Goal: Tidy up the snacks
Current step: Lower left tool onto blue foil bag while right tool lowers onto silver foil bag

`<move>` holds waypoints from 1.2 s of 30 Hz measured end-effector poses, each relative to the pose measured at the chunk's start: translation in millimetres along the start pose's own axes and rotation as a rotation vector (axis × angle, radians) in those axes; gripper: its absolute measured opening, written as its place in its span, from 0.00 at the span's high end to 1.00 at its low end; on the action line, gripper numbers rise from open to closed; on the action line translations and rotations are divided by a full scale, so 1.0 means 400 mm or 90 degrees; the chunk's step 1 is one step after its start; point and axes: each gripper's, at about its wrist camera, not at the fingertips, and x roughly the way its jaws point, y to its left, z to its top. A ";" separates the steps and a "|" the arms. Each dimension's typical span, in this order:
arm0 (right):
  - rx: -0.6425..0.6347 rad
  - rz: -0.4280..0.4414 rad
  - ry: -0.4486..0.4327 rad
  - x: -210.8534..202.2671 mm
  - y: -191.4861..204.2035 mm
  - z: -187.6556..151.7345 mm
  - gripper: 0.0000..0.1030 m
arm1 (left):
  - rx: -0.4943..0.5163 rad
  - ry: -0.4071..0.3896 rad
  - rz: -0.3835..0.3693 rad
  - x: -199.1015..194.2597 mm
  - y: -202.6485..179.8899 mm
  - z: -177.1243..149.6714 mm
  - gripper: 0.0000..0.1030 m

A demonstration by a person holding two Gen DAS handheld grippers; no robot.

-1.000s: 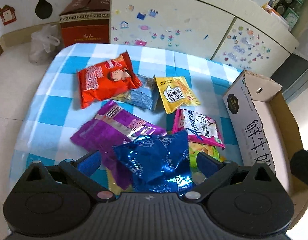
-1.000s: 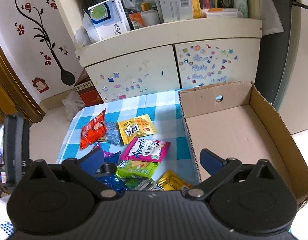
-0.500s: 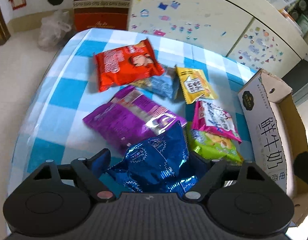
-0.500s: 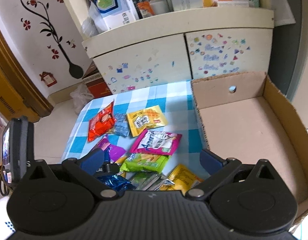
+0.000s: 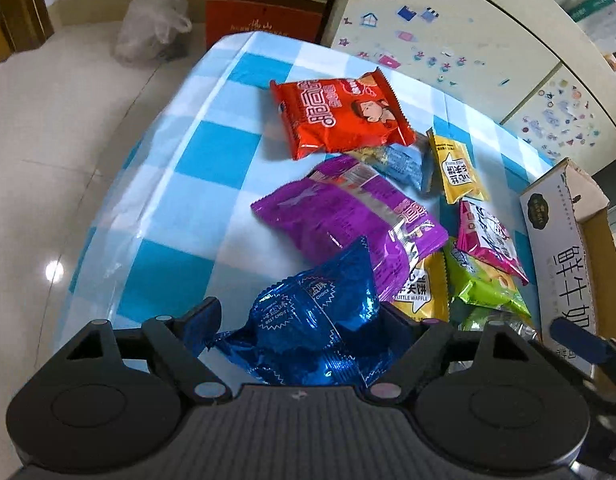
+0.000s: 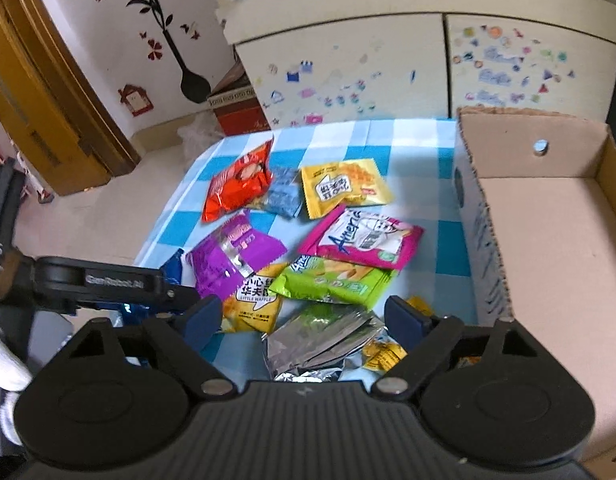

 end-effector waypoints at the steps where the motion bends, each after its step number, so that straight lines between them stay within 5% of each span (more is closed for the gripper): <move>1: 0.000 -0.002 0.002 0.009 -0.001 -0.001 0.15 | 0.001 0.001 0.001 0.000 0.001 -0.001 0.15; 11: -0.004 -0.013 0.027 0.091 -0.010 -0.015 0.14 | 0.004 0.020 0.024 0.016 0.010 -0.004 0.15; 21: -0.090 0.072 0.111 0.091 0.046 -0.066 0.14 | -0.004 0.020 0.041 -0.003 0.039 -0.006 0.11; 36: -0.110 0.029 0.125 0.124 0.077 -0.076 0.09 | -0.002 0.052 0.062 0.041 0.051 -0.025 0.02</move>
